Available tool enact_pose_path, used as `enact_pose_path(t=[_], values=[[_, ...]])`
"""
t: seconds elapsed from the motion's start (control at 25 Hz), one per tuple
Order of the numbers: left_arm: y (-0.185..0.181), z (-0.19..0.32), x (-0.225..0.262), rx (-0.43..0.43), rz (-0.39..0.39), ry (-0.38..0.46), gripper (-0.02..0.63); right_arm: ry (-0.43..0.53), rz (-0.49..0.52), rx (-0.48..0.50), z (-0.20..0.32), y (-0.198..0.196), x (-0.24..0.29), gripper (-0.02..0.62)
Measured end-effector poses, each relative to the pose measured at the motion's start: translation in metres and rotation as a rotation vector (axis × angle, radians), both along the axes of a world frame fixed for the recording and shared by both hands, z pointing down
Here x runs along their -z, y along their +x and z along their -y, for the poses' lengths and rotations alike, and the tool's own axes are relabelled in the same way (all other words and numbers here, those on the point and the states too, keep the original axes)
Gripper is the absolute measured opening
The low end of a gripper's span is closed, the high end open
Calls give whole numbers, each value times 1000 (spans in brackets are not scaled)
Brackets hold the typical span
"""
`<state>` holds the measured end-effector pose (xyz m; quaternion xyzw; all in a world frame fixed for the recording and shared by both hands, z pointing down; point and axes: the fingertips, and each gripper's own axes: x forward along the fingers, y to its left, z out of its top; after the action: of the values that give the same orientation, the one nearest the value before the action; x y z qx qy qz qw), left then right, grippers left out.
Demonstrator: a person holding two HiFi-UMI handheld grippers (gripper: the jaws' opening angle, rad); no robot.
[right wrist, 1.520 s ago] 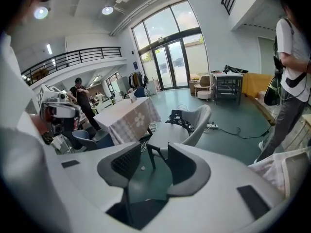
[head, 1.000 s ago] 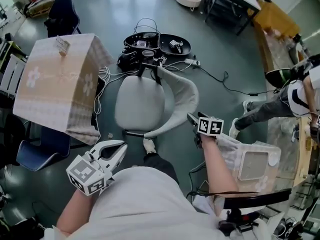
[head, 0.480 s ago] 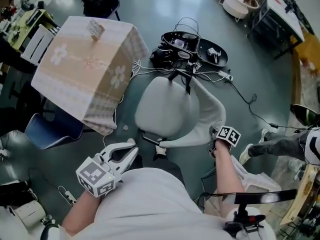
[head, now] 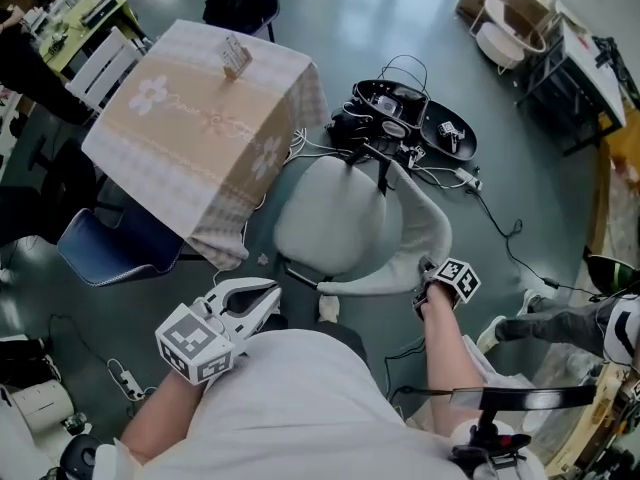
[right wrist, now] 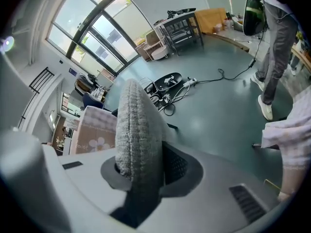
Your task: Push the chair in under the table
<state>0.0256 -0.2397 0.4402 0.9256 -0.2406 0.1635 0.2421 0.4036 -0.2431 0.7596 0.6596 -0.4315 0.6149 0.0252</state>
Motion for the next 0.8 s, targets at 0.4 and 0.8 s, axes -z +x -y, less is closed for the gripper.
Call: enact_pose_path(t=[0.4,0.8], values=[[-73,23,-4,72,6,16,12,34,31,74,70,-102,-4,118],[-150,33,-7,144,0,-4,12,44,22,126,131,-167,3,129]])
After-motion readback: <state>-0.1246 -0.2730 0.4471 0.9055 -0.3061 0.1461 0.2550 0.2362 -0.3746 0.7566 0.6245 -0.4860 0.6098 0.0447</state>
